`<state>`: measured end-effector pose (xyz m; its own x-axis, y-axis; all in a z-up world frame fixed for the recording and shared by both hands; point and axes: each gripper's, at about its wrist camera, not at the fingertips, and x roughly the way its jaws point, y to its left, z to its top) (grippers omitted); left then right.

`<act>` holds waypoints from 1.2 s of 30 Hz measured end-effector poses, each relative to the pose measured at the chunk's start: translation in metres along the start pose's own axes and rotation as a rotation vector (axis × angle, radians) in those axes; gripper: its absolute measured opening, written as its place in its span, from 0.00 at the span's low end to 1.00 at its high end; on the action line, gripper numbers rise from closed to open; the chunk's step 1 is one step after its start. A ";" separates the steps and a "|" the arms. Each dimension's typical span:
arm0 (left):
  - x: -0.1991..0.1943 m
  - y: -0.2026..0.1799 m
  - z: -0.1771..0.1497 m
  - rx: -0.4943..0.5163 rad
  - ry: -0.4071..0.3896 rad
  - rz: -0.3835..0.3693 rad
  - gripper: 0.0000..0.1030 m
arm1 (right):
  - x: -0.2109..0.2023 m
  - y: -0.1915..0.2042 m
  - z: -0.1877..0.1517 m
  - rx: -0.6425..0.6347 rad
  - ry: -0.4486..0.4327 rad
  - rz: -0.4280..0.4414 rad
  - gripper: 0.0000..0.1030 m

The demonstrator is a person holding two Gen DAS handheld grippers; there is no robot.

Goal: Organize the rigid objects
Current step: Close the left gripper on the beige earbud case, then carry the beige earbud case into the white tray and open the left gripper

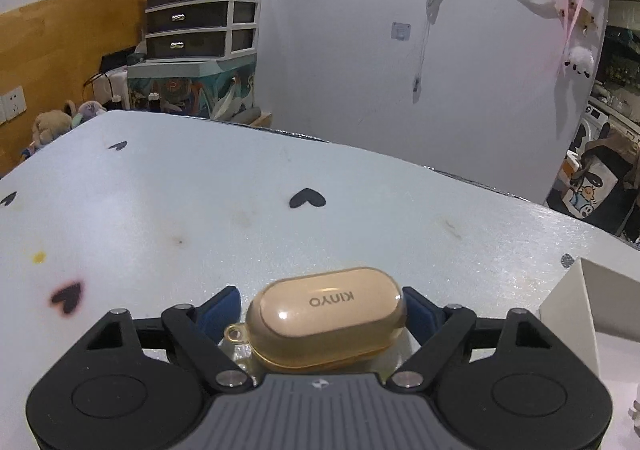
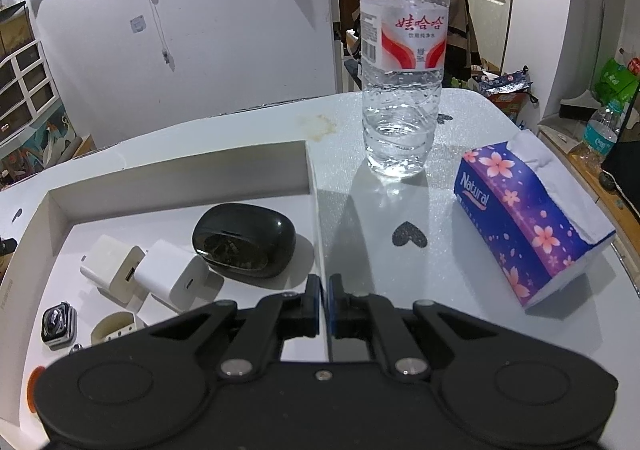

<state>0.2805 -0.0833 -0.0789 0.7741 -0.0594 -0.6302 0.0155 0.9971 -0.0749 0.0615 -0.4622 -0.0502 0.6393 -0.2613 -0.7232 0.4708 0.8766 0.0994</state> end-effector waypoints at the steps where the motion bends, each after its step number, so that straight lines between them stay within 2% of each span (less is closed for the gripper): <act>1: 0.000 0.001 0.000 -0.001 -0.004 -0.012 0.83 | 0.000 0.000 0.000 0.000 0.000 0.000 0.04; 5: -0.005 0.007 0.005 -0.043 -0.003 -0.083 0.83 | 0.000 0.000 0.000 -0.001 0.000 0.000 0.04; 7: -0.017 0.007 0.011 -0.046 -0.041 -0.123 0.83 | 0.000 0.000 0.000 -0.002 0.000 -0.001 0.04; 9: -0.036 0.003 0.017 -0.031 -0.098 -0.166 0.83 | -0.001 0.000 0.000 -0.005 -0.001 -0.002 0.04; 12: -0.067 -0.008 0.023 -0.011 -0.161 -0.281 0.83 | -0.002 0.002 0.000 -0.011 -0.001 -0.007 0.04; 14: -0.083 -0.019 0.023 0.021 -0.182 -0.362 0.83 | -0.002 0.002 0.000 -0.014 -0.002 -0.010 0.04; 18: -0.102 -0.050 0.013 0.111 -0.187 -0.451 0.83 | -0.002 0.003 -0.001 -0.018 -0.002 -0.012 0.04; 23: -0.099 -0.092 0.005 0.160 -0.146 -0.459 0.83 | -0.002 0.005 -0.001 -0.022 -0.006 -0.017 0.04; 28: -0.081 -0.132 0.003 0.203 -0.050 -0.415 0.83 | -0.002 0.002 -0.001 -0.017 -0.003 -0.009 0.04; 32: -0.062 -0.147 -0.002 0.207 0.005 -0.358 0.83 | -0.003 0.001 -0.002 -0.018 0.001 0.000 0.04; 36: -0.051 -0.151 -0.008 0.186 0.022 -0.333 0.83 | -0.003 -0.001 -0.002 -0.013 0.001 0.006 0.04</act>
<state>0.2336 -0.2309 -0.0422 0.6936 -0.3808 -0.6114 0.3805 0.9145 -0.1379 0.0581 -0.4615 -0.0495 0.6413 -0.2554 -0.7235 0.4590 0.8833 0.0952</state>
